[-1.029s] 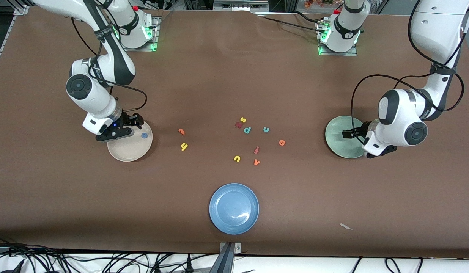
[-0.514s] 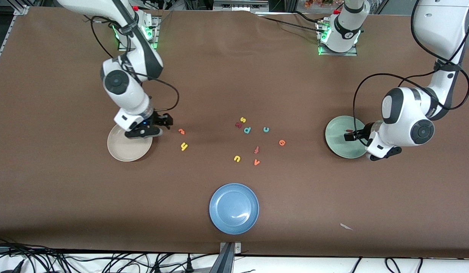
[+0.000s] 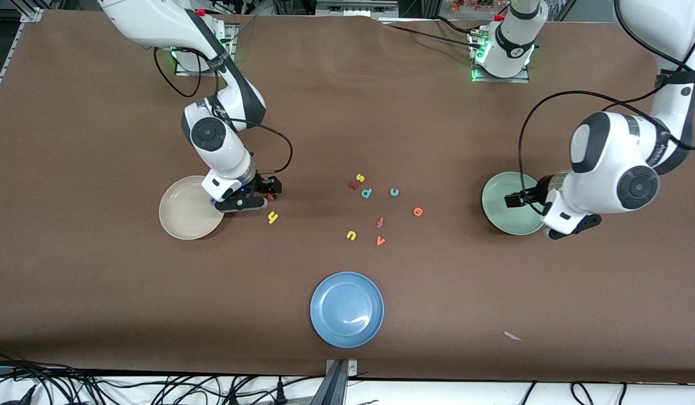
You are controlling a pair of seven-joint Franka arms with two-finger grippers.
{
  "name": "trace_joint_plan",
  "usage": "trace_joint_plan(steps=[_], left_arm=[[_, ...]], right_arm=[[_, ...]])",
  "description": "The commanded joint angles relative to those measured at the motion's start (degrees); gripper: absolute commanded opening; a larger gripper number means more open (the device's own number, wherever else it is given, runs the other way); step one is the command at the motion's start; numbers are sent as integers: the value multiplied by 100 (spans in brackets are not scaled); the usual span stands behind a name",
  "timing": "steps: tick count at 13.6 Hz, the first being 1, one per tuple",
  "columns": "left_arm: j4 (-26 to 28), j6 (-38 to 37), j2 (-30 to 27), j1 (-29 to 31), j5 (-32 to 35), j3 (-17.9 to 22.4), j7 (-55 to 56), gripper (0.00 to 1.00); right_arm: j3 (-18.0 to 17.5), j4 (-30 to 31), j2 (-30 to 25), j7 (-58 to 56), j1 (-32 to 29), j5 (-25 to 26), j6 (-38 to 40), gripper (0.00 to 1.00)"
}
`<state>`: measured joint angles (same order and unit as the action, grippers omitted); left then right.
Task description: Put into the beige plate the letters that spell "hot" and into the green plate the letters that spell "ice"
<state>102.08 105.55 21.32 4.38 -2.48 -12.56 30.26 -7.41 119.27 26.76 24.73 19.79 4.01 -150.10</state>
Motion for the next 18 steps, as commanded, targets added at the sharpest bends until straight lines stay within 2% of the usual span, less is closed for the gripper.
trace_joint_plan(steps=[1,4,7,9,11,13,15,17,18], left_arm=[[-75,139,56,-24,-181,-368,1232,100],[-31,1192,424,-461,-227,-625,2971,100],[13,2239,881,-902,-156,-607,4266,100],[22,2565,1101,-1105,-86,-572,4864,100],[31,2680,1189,-1123,369,-589,5514,100],[31,2821,1286,-1167,626,-598,5780,100],[284,2839,1252,-1211,626,-616,5781,100],[294,2944,1269,-1237,626,-616,5781,99],[321,3110,1286,-1237,626,-616,5781,99]], right_arm=[[38,-89,198,199,166,56,-160,92],[38,34,198,208,166,91,-195,88],[38,114,198,208,166,232,-301,68],[38,114,233,217,166,232,-310,65],[38,140,260,217,166,232,-379,62],[38,219,260,217,166,232,-459,50],[38,245,260,217,166,241,-485,42],[38,272,260,217,166,241,-485,34],[38,280,251,208,175,249,-485,27]])
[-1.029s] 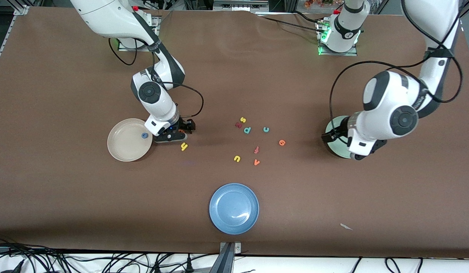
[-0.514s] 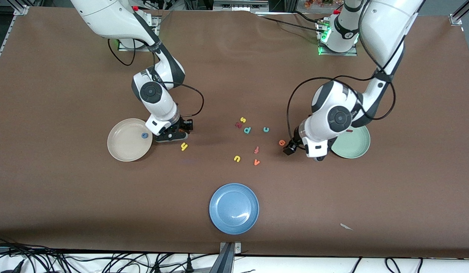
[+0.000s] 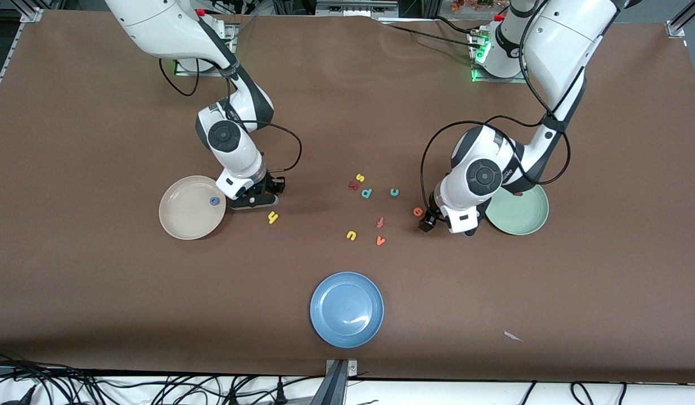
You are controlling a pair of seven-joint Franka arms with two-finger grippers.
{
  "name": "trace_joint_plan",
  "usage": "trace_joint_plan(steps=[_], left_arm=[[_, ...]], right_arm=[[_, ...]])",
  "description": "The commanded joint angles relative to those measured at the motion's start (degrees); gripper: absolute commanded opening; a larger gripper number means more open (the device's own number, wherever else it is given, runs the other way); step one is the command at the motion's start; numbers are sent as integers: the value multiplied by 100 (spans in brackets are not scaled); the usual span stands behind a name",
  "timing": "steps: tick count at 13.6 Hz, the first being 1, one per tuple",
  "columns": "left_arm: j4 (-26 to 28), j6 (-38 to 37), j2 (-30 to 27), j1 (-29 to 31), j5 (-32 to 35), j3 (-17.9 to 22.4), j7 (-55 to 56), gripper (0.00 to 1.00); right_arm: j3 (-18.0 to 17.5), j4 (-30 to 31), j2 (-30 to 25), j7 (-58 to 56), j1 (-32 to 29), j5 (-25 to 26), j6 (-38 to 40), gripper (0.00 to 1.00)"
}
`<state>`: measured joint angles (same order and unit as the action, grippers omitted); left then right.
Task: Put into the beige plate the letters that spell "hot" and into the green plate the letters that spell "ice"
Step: 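Place the orange t on the beige plate with the right gripper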
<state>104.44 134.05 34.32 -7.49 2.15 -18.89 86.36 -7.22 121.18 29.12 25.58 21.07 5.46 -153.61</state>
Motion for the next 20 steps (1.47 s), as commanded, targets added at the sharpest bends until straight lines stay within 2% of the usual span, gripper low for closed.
trace_joint_plan(steps=[1,3,6,8,12,15,16,17,18,19,20], left_arm=[[128,358,4,-77,163,17,188,99],[138,551,92,-165,172,26,310,98],[138,692,180,-200,172,44,346,97],[138,850,268,-235,172,52,407,96],[146,877,286,-244,180,61,416,96],[138,886,295,-244,180,61,408,96],[129,895,295,-253,180,61,416,96],[68,912,364,-262,180,70,416,96],[59,938,365,-253,189,70,408,96],[67,921,330,-201,233,61,399,96],[76,843,295,-174,233,61,364,93]], right_arm=[[19,90,6,122,38,105,-134,19],[28,90,-21,96,37,105,-125,5],[45,90,-230,-9,29,105,15,4],[89,81,-546,-324,-50,96,470,4],[107,81,-1127,-1596,-734,105,1394,5],[107,90,-1260,-2775,-1393,96,1598,6],[124,98,-1260,-2996,-1526,96,1598,9],[212,98,-1234,-3085,-1570,96,1589,15],[300,116,-1216,-3094,-1571,96,1563,43],[309,133,-1207,-3077,-1571,70,1536,77],[309,142,-1207,-3033,-1571,52,1536,94]])
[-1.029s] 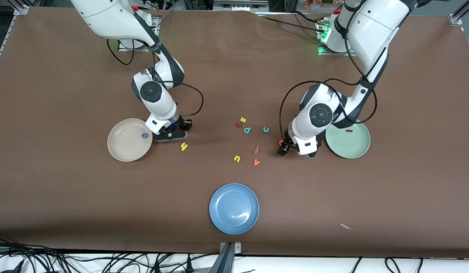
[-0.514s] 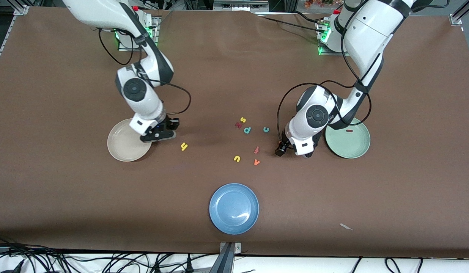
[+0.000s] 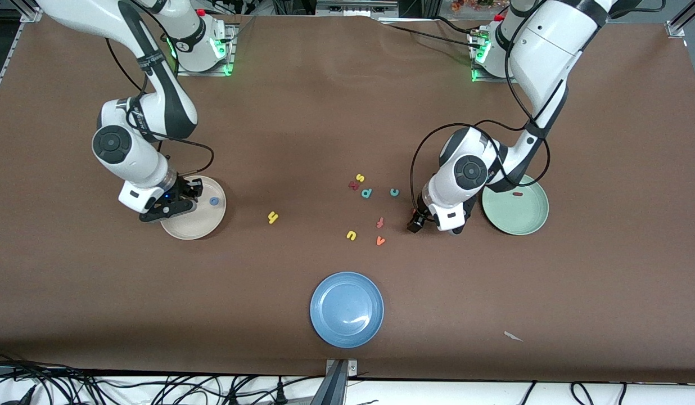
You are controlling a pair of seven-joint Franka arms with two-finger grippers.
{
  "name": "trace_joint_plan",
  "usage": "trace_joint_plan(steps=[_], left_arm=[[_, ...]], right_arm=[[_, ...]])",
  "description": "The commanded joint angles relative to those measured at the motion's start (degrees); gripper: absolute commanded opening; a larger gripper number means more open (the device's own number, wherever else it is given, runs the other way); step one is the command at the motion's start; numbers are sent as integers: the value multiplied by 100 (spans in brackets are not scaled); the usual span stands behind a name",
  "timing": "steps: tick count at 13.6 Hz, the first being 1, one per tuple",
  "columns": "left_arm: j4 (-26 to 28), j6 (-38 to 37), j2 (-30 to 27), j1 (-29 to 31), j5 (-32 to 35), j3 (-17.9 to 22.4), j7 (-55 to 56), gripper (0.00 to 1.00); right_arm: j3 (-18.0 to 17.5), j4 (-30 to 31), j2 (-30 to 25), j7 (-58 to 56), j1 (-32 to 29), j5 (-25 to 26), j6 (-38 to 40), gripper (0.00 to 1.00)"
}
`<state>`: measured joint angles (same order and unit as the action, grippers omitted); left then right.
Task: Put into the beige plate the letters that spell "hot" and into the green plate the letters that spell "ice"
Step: 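Place the orange t on the beige plate with the right gripper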
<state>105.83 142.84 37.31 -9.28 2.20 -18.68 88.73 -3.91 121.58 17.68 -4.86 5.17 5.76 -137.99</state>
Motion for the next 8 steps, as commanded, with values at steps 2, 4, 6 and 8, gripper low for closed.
trace_joint_plan(steps=[2,4,6,8], left_arm=[[-53,-89,-39,31,228,39,119,93],[-53,-125,-39,22,271,39,118,94],[-62,-125,-13,14,307,39,127,99],[-45,-125,39,-56,316,48,145,99]], right_arm=[[-22,94,-63,47,19,-31,-35,97],[-30,85,-46,143,27,-57,-53,97],[-83,42,15,388,36,-49,-106,97],[-231,-72,121,678,132,-57,-237,96]])
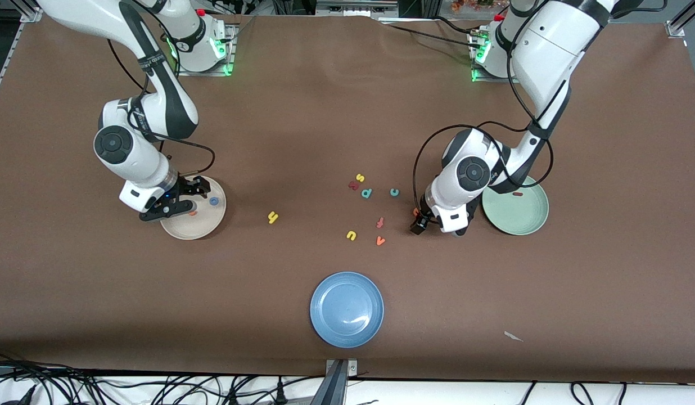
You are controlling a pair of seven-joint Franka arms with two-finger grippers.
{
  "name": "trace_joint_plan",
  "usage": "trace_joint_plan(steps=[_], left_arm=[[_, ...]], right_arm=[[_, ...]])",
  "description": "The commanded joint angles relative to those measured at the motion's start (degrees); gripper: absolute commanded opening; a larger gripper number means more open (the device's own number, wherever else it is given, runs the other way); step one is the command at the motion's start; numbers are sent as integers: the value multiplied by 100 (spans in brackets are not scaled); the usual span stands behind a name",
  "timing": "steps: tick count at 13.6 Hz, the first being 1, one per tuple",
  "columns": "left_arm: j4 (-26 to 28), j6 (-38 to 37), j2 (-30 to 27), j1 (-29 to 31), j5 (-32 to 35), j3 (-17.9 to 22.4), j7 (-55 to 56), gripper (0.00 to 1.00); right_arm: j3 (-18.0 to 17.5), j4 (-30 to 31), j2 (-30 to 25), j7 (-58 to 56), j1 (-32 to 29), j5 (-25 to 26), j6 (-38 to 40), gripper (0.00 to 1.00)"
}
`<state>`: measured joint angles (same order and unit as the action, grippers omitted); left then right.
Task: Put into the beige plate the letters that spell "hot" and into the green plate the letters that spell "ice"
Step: 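Grasp the orange e with the left gripper while the right gripper grasps the h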
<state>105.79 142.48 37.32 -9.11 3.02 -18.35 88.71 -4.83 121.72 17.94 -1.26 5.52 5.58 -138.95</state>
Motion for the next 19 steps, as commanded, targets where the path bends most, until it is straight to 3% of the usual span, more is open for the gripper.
trace_joint_plan(steps=[1,5,10,11,12,15,16,19], left_arm=[[-67,-72,134,-82,234,25,156,99],[-164,-28,547,-100,777,34,322,99],[-287,-71,513,-74,797,34,349,98],[-287,-71,513,-74,797,34,349,94],[-287,-80,504,-74,788,34,349,83],[-287,-89,496,-74,788,25,340,39],[-287,-89,496,-82,788,25,340,30],[-279,-150,461,-91,788,25,340,29]], right_arm=[[-150,-157,174,572,229,-39,-176,96],[-150,-517,412,1416,809,-39,-185,96],[-150,-1019,1018,2146,1170,-39,-518,96],[-150,-1019,1080,2234,1214,-39,-589,96],[-150,-1019,1115,2314,1232,-31,-676,96],[-150,-1036,1308,2718,1372,22,-1001,95],[-159,-1036,1387,2719,1381,-4,-1116,95],[-150,-1045,1519,2911,1469,-4,-1379,94]])
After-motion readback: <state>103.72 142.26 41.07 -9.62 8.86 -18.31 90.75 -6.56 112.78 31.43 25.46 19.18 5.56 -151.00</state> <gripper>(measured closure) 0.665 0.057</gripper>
